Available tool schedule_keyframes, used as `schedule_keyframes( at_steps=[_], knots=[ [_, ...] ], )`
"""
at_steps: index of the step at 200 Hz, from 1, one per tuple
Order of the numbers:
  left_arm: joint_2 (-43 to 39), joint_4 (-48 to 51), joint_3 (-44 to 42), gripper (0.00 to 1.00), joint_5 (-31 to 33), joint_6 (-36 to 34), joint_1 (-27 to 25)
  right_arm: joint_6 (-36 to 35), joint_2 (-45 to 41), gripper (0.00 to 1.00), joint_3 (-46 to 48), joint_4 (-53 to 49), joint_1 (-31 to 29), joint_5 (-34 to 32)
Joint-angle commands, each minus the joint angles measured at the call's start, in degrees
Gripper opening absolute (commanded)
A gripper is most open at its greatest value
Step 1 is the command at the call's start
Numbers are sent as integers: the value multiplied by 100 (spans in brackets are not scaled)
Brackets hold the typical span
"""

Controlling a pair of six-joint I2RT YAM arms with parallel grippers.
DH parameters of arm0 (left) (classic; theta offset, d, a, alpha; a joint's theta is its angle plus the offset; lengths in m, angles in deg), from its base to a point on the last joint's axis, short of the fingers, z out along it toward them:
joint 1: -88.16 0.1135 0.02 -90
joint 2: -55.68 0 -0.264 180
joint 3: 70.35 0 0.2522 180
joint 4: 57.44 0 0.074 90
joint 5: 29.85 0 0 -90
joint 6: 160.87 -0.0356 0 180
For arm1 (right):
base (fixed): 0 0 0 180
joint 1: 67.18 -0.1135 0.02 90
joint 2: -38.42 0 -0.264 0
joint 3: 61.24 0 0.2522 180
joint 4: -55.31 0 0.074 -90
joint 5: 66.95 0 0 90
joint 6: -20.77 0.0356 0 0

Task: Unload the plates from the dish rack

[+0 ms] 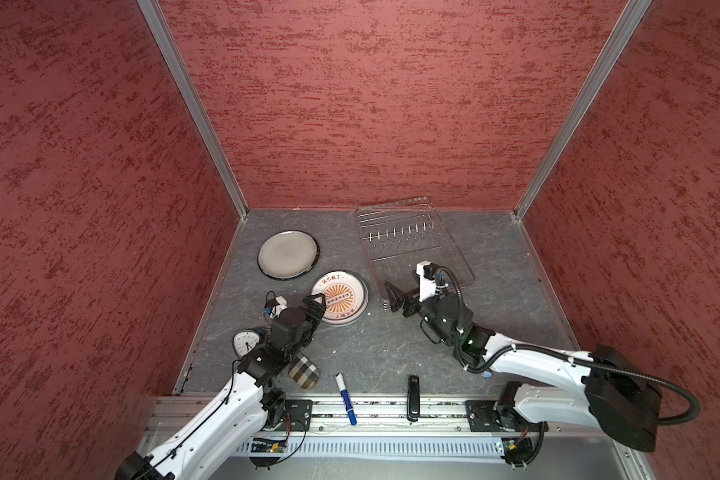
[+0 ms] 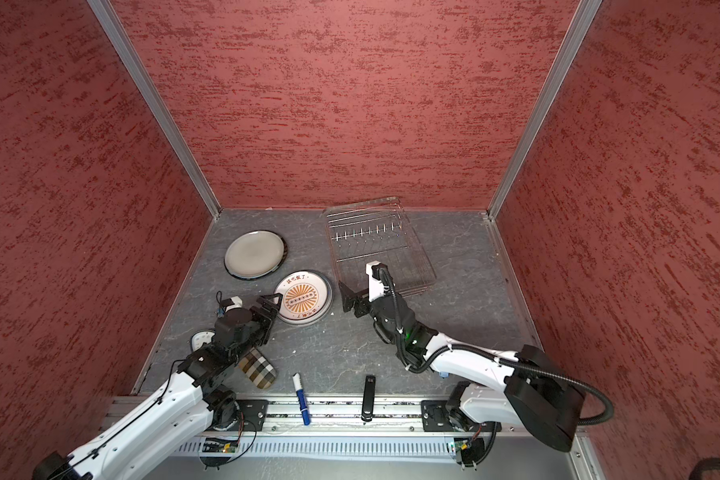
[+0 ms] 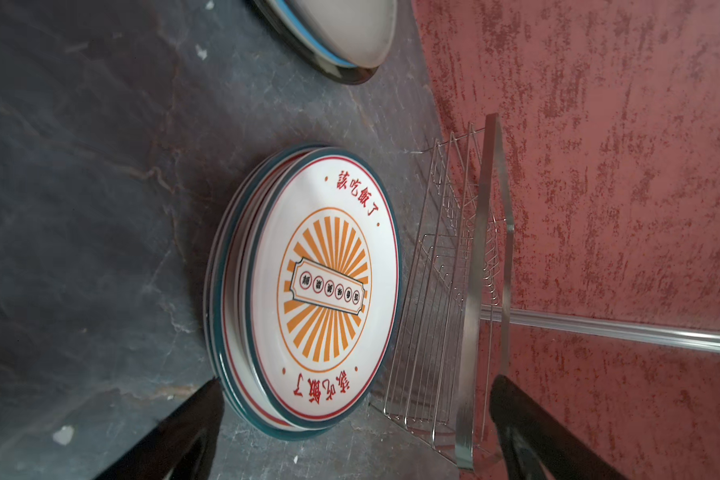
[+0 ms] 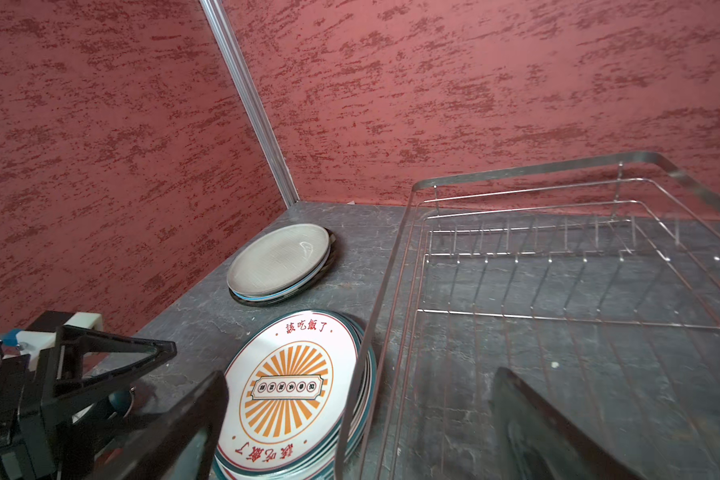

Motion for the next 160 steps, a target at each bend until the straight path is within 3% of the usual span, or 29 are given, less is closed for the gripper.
schedule_keyframes(
  at_steps=[1, 20, 39, 65, 85, 97, 131, 160],
  knots=[
    [-192, -468, 147, 99, 214, -1491, 132, 228, -560, 99, 150, -650, 310, -422],
    [-191, -935, 223, 99, 190, -2676, 250, 406, -1044, 99, 285, -1146, 855, -489],
    [-66, -366, 712, 99, 329, -2974, 565, 655, -1204, 99, 147, -1939, 1719, -203],
    [259, -670, 944, 99, 587, -3742, 1122, 895, -971, 99, -52, -2472, 2883, 11],
    [654, -1683, 850, 100, 344, -4873, 1415, 812, -673, 99, -352, -2891, 3467, -36],
    [884, -2034, 813, 99, 684, -5308, 1476, 816, -565, 99, -520, -3199, 3663, -286],
    [1020, -1635, 987, 100, 1799, -5727, 1815, 186, -910, 99, 10, -2336, 3932, -1244],
    [1067, -1819, 745, 99, 2086, -6226, 2033, -42, -885, 98, 438, -1785, 4413, -1114]
  ],
)
